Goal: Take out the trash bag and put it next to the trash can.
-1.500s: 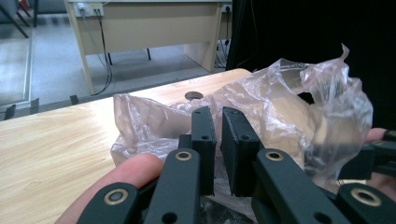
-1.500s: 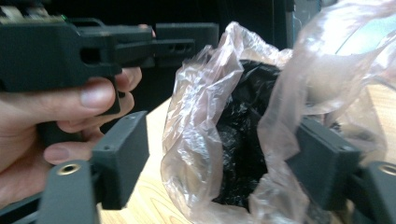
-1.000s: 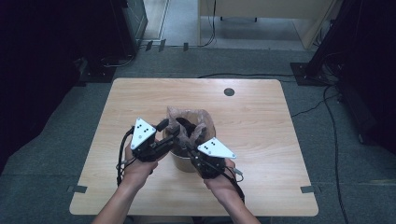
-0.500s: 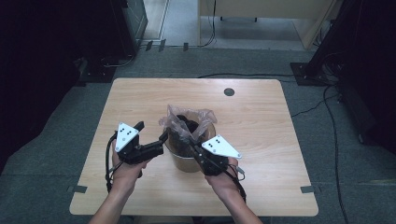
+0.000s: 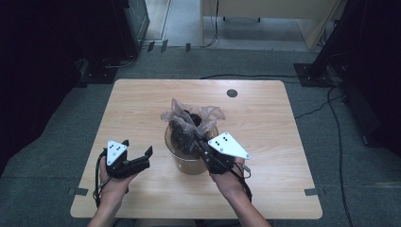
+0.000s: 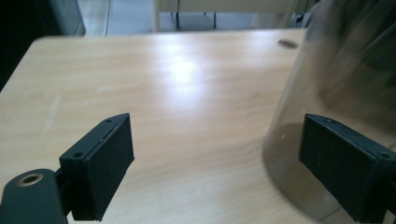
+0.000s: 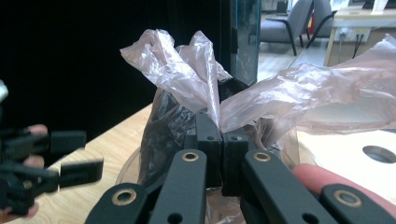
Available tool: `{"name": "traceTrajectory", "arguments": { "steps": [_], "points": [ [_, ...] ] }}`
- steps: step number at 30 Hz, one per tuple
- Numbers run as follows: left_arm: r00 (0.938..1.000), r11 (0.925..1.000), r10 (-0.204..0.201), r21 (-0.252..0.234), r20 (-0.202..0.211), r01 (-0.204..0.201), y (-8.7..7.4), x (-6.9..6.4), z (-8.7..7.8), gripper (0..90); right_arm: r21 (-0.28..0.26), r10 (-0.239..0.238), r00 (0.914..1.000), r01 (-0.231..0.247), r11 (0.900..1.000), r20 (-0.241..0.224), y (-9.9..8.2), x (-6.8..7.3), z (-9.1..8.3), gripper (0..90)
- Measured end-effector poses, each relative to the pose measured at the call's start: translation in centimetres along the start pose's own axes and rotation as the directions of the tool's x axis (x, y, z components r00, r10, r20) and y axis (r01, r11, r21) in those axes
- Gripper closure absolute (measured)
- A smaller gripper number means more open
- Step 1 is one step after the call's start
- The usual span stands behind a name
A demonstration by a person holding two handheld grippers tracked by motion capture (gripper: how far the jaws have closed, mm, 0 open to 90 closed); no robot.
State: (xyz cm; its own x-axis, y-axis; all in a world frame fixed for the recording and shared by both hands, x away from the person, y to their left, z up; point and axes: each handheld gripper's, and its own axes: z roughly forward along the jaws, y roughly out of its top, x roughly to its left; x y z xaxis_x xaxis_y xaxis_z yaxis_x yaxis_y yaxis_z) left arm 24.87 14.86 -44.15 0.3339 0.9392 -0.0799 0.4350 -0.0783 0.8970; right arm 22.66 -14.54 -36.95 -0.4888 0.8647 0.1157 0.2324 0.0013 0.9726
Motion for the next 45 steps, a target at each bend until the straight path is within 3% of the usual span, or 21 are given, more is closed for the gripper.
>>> {"name": "traceTrajectory", "arguments": {
  "steps": [7,12,15,19,25,30,35,45],
  "points": [
    [0.9981,0.9952,-0.016,0.095,-0.060,0.022,-3.4,2.4,-0.1,10.4,-0.047,-0.015,0.9999,0.014,0.9988,-0.008,1.0,0.1,-0.4,90.0],
    [0.9889,0.9860,0.029,0.167,-0.146,-0.004,-5.2,3.7,0.3,10.3,-0.092,-0.026,0.9997,0.026,0.9954,-0.003,1.8,0.2,-0.7,90.0],
    [0.9840,0.9808,0.057,0.194,-0.169,-0.024,-6.1,3.9,0.6,10.4,-0.119,-0.022,0.9998,0.022,0.9927,0.005,2.3,0.2,-0.9,90.0],
    [0.9816,0.9710,0.089,0.234,-0.169,-0.048,-6.8,3.9,1.3,10.4,-0.155,-0.026,0.9996,0.028,0.9875,0.014,2.8,0.1,-1.2,90.0],
    [0.9818,0.9601,0.103,0.274,-0.159,-0.056,-7.4,3.8,1.9,10.4,-0.204,-0.032,0.9990,0.038,0.9783,0.033,3.6,-0.4,-1.8,90.0],
    [0.9832,0.9592,0.086,0.280,-0.161,-0.038,-7.4,3.9,1.9,10.5,-0.233,-0.012,0.9981,0.026,0.9721,0.060,4.1,-1.1,-2.3,90.0],
    [0.9898,0.9571,0.029,0.290,-0.140,0.013,-7.4,4.1,1.9,10.5,-0.251,0.001,0.9965,0.020,0.9678,0.084,4.5,-1.9,-2.7,90.0],
    [0.9902,0.9563,0.028,0.292,-0.137,0.013,-7.4,4.2,1.9,10.5,-0.267,0.010,0.9877,0.033,0.9631,0.156,5.1,-4.1,-3.7,90.0]
  ]
}}
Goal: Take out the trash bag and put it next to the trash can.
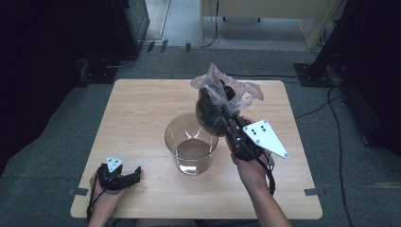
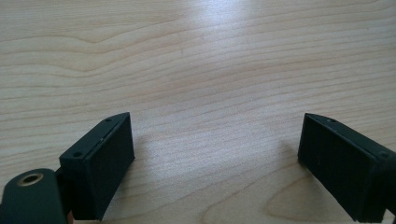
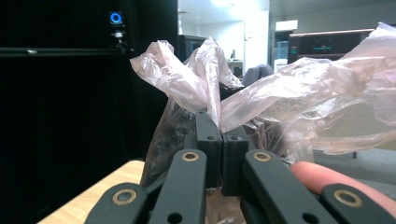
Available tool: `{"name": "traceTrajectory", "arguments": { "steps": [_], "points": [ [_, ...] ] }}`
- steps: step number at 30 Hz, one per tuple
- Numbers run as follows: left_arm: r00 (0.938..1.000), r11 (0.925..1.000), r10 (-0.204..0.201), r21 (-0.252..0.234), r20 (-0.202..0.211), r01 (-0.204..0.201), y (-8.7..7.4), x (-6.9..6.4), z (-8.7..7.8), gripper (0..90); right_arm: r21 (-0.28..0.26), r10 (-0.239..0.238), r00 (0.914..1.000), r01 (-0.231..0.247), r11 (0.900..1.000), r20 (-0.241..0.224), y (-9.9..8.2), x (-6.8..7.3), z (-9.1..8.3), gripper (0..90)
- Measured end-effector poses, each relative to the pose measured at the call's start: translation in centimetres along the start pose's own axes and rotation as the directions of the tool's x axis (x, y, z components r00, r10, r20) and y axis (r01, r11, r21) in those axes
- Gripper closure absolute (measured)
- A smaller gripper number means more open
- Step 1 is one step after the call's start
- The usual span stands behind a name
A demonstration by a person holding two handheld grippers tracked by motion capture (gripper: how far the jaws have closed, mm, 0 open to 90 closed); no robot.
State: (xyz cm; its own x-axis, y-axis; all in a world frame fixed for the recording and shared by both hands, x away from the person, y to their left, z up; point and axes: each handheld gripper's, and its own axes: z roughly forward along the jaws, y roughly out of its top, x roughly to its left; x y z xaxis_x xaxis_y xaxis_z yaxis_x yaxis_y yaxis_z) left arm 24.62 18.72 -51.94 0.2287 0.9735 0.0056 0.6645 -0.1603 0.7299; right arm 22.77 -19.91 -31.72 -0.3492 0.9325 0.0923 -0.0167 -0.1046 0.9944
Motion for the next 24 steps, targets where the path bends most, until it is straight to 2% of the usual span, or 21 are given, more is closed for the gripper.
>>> {"name": "traceTrajectory", "arguments": {
  "steps": [7,11,19,20,21,23,24],
  "points": [
    [1.0000,1.0000,-0.001,-0.003,0.002,0.001,0.0,0.0,0.0,10.5,0.003,-0.013,0.9975,0.013,0.9999,0.070,-0.1,-2.2,-0.2,90.0],
    [1.0000,1.0000,0.000,-0.002,0.002,0.000,0.0,0.0,0.0,10.6,0.025,-0.023,0.9942,0.020,0.9995,0.105,-0.9,-3.5,0.2,90.0],
    [1.0000,1.0000,-0.001,-0.004,0.002,0.001,0.0,0.0,0.0,10.5,0.108,-0.026,0.9876,0.009,0.9941,0.155,-4.3,-5.9,1.8,90.0],
    [1.0000,1.0000,-0.001,-0.004,0.002,0.001,0.0,0.0,0.0,10.5,0.108,-0.026,0.9876,0.009,0.9941,0.155,-4.3,-5.9,1.8,90.0],
    [1.0000,1.0000,-0.005,-0.005,-0.001,0.005,0.0,0.0,0.0,10.5,0.133,-0.027,0.9865,0.005,0.9912,0.162,-5.5,-6.4,2.4,90.0],
    [1.0000,1.0000,-0.008,-0.005,-0.004,0.008,0.0,0.1,0.0,10.5,0.139,-0.029,0.9866,0.006,0.9902,0.161,-5.9,-6.6,2.5,90.0],
    [0.9999,0.9999,-0.009,-0.005,-0.005,0.009,0.0,0.1,0.0,10.5,0.158,-0.040,0.9876,0.016,0.9874,0.152,-7.0,-7.1,3.1,90.0]
  ]
}}
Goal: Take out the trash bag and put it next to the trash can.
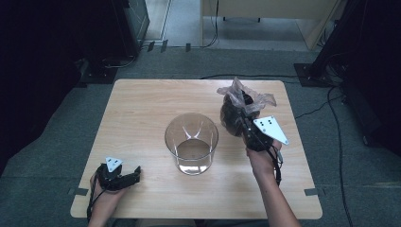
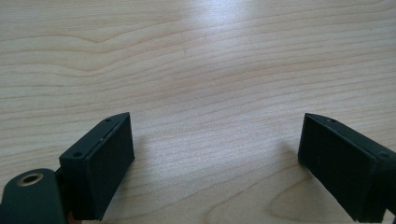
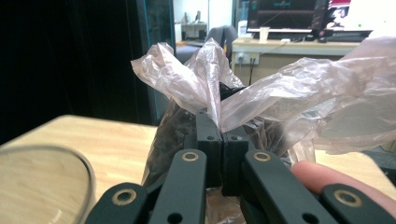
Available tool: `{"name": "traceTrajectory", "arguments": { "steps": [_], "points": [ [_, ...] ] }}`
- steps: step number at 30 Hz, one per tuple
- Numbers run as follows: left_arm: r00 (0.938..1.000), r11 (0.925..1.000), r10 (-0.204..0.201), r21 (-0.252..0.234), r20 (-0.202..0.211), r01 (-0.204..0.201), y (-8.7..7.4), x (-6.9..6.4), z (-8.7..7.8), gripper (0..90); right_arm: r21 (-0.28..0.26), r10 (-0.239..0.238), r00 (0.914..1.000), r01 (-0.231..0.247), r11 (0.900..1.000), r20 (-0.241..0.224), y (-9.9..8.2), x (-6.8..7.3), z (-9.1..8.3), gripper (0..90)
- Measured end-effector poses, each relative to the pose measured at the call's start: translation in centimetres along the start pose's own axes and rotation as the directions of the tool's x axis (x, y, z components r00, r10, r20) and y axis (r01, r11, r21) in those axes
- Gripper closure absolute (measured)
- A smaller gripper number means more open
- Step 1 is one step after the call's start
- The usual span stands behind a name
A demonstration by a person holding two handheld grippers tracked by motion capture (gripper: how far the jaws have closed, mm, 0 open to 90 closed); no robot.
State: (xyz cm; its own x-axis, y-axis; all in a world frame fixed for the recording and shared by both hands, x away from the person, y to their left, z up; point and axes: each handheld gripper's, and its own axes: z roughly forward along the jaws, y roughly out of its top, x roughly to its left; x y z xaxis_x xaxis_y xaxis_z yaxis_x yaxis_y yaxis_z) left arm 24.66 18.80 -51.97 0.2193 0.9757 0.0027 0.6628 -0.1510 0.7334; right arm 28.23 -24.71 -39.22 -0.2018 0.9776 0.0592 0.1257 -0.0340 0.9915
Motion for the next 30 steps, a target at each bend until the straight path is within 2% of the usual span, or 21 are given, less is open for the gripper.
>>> {"name": "traceTrajectory", "arguments": {
  "steps": [4,5,6,9,15,17,19,21,22,24,25,26,30],
  "points": [
    [1.0000,1.0000,0.000,0.000,0.000,0.000,0.0,0.0,0.0,10.5,0.020,-0.009,0.9999,0.009,0.9998,-0.013,-1.2,-0.2,0.9,90.0],
    [1.0000,1.0000,-0.001,0.000,0.000,0.001,0.0,0.0,0.0,10.5,0.030,0.003,0.9996,-0.002,0.9995,-0.027,-1.7,-0.2,1.3,90.0],
    [1.0000,1.0000,0.000,0.001,0.000,0.000,0.0,0.0,0.0,10.5,0.044,0.038,0.9979,-0.036,0.9984,-0.052,-2.3,-0.1,1.9,90.0],
    [1.0000,1.0000,0.000,0.000,0.000,0.000,0.0,0.0,0.0,10.5,0.046,0.051,0.9961,-0.048,0.9978,-0.071,-2.6,0.1,2.3,90.0],
    [1.0000,1.0000,0.000,0.000,0.000,0.000,0.0,0.0,0.0,10.5,0.061,-0.028,0.9934,0.035,0.9976,-0.112,-4.4,1.2,3.5,90.0],
    [1.0000,1.0000,0.000,0.000,0.000,0.000,0.0,0.0,0.0,10.5,0.071,-0.042,0.9923,0.051,0.9962,-0.117,-4.9,1.3,3.6,90.0],
    [1.0000,1.0000,0.000,0.000,0.000,0.000,0.0,0.0,0.0,10.5,0.094,-0.047,0.9875,0.062,0.9937,-0.150,-6.0,1.4,3.6,89.9],
    [1.0000,1.0000,0.000,0.000,0.000,0.000,0.0,0.0,0.0,10.5,0.097,-0.047,0.9862,0.063,0.9933,-0.159,-6.3,1.4,3.6,89.6],
    [1.0000,1.0000,0.002,0.002,0.000,-0.002,0.0,0.0,0.0,10.5,0.108,-0.037,0.9798,0.059,0.9924,-0.196,-6.8,1.3,3.4,83.7],
    [1.0000,1.0000,0.002,0.002,0.000,-0.002,0.0,0.0,0.0,10.5,0.112,-0.036,0.9769,0.060,0.9919,-0.211,-6.9,1.3,3.3,81.2],
    [1.0000,1.0000,0.002,0.002,0.000,-0.002,0.0,0.0,0.0,10.5,0.116,-0.040,0.9714,0.069,0.9909,-0.234,-7.1,1.3,3.1,76.5],
    [1.0000,1.0000,0.002,0.002,0.000,-0.002,0.0,0.0,0.0,10.5,0.123,-0.051,0.9624,0.086,0.9886,-0.267,-7.3,1.1,2.9,69.8],
    [1.0000,1.0000,0.001,0.001,0.000,-0.001,0.0,0.0,0.0,10.5,0.145,-0.077,0.9522,0.125,0.9815,-0.296,-7.6,0.9,2.3,57.2]
  ]
}}
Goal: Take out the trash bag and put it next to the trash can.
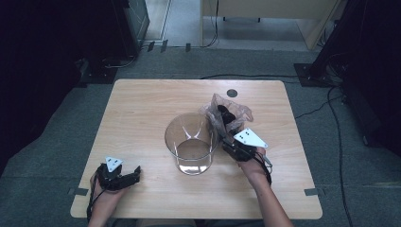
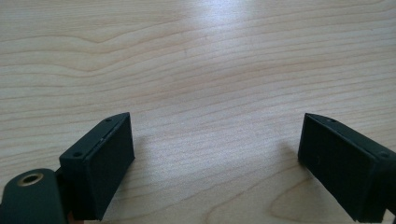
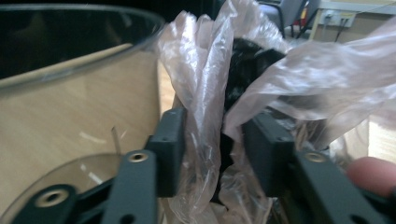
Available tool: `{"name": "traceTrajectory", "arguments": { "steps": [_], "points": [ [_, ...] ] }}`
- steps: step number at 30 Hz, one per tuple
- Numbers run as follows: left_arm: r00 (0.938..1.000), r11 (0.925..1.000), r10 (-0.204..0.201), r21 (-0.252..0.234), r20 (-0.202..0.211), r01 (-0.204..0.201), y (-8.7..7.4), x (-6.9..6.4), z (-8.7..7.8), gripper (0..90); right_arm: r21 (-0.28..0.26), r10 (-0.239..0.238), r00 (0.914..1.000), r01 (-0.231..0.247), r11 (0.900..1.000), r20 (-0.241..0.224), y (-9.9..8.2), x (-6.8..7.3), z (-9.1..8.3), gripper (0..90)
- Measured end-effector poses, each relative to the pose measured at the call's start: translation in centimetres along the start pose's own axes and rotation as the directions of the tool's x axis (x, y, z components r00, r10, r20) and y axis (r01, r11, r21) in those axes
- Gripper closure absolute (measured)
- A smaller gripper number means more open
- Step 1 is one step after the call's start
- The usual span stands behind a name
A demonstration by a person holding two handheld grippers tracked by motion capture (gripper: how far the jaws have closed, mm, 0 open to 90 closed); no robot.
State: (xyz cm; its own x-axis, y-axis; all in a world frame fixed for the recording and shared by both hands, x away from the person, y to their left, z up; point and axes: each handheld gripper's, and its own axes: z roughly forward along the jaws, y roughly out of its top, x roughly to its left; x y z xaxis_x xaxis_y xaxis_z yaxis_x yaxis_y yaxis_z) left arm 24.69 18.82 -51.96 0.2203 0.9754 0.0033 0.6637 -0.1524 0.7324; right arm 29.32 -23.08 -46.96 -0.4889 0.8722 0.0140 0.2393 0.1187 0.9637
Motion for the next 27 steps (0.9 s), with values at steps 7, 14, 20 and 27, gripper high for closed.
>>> {"name": "traceTrajectory", "arguments": {
  "steps": [7,14,20,27],
  "points": [
    [1.0000,1.0000,0.000,0.000,0.000,0.000,0.0,0.0,0.0,10.5,0.055,-0.028,0.9994,0.026,0.9981,0.021,-1.0,0.4,-1.1,33.2],
    [1.0000,1.0000,0.000,0.000,0.000,0.000,0.0,0.0,0.0,10.5,0.089,0.036,0.9936,-0.046,0.9949,0.107,-1.5,-0.6,-2.0,14.4],
    [1.0000,1.0000,0.000,0.001,-0.001,0.000,0.0,0.0,0.0,10.5,0.121,0.059,0.9911,-0.074,0.9899,0.120,-2.3,-1.4,-2.7,3.4],
    [1.0000,1.0000,-0.001,0.001,-0.002,0.001,0.0,0.0,0.0,10.5,0.153,0.076,0.9904,-0.093,0.9838,0.115,-3.2,-2.0,-3.7,0.0]
  ]
}}
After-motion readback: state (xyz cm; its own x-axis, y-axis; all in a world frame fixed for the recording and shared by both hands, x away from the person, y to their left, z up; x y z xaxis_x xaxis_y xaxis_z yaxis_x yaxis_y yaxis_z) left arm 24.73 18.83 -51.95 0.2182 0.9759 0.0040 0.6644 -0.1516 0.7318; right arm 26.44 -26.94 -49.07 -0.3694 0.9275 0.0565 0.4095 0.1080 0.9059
